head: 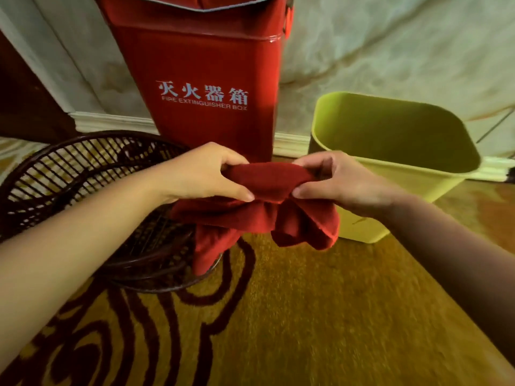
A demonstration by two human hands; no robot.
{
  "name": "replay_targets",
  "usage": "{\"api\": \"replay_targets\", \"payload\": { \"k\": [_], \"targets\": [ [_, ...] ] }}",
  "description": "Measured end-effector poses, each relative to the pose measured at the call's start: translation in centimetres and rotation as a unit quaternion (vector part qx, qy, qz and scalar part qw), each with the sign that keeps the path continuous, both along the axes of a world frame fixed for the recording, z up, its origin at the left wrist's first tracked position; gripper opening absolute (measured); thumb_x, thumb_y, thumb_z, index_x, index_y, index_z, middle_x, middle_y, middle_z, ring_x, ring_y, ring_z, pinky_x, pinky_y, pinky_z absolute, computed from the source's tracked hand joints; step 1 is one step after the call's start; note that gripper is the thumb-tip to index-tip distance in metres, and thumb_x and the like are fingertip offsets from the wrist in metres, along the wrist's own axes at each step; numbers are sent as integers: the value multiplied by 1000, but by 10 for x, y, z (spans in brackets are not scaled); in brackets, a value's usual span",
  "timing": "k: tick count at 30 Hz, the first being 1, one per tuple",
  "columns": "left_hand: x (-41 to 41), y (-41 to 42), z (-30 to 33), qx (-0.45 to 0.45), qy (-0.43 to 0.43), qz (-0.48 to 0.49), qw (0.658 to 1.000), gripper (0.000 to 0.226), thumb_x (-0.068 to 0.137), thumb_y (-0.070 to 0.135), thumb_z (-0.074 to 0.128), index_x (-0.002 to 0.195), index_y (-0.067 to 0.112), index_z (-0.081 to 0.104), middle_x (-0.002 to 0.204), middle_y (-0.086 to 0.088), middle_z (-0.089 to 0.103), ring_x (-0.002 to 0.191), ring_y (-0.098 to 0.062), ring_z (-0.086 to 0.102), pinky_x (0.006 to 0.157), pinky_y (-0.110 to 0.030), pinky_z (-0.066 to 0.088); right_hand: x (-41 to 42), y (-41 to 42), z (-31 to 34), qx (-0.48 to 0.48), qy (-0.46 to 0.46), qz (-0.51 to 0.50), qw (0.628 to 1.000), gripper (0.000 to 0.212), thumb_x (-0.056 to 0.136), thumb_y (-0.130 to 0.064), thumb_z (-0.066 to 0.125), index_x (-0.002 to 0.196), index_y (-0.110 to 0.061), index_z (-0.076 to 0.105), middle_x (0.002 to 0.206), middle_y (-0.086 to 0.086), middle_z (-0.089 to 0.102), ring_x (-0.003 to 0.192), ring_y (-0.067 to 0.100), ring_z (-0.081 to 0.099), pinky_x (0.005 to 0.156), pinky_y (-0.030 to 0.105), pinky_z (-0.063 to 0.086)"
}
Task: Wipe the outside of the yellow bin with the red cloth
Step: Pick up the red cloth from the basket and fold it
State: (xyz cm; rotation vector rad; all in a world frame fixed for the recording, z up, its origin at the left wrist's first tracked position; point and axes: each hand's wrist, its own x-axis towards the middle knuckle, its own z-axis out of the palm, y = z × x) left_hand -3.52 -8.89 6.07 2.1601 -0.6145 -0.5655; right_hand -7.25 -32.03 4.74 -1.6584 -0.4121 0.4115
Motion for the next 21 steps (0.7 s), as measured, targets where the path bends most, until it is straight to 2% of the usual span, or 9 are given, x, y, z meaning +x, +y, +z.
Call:
{"api": "replay_targets", "payload": {
  "k": [3,6,10,13,15,17,19,21],
  "targets": [
    [-3,-41,-7,-11,17,-27,999,25,62,24,78,85,19,69,81,-1,74,68,-6,63,65,-23,52,-20,-34,3,45,28,-17,998,17,73,-3,66,85,-15,64,73,-9,71,70,1,63,66,14,52],
    [-2,-76,-23,-12,44,-43,998,22,64,16,76,85,15,69,76,7,73,69,1,63,69,-19,51,-35,-67,-7,53,81,-52,994,22,77,2,55,94,-10,61,78,-5,73,73,5,66,69,17,55],
    [-6,-110,-50,28,56,-83,995,16,63,19,77,77,22,70,82,10,73,83,0,66,80,-19,50,-54,-99,-25,11,135,-78,988,30,83,9,50,108,-5,61,88,3,73,80,12,68,77,22,56],
    [-8,-124,-64,37,81,-86,992,16,64,19,77,76,26,70,78,14,74,81,3,66,74,-16,48,-62,-116,-31,2,181,-77,981,35,82,12,51,113,-1,60,87,2,75,80,13,69,75,23,57],
    [-7,-131,-70,41,85,-79,992,16,64,18,77,76,25,70,76,14,74,79,3,66,73,-17,46,-65,-126,-32,-10,193,-78,978,36,80,14,52,111,-1,62,87,3,76,79,14,70,72,24,58],
    [-10,-134,-73,48,88,-80,992,17,63,17,78,77,26,70,81,10,73,80,-1,66,79,-23,49,-66,-132,-32,-34,186,-94,978,34,78,14,56,107,-2,64,89,3,76,77,15,71,68,24,59],
    [-14,-137,-73,42,65,-84,994,26,64,16,77,85,29,67,93,6,70,88,-6,66,86,-29,51,-66,-136,-33,-55,171,-119,976,33,76,14,59,103,-3,66,90,4,75,77,16,71,66,24,59],
    [-14,-138,-62,-18,-54,-36,998,37,66,17,75,96,32,61,103,7,64,93,-6,62,87,-32,50,-65,-140,-33,-63,157,-142,975,31,74,14,60,97,-6,69,84,2,76,75,16,71,64,23,58]
  ]
}}
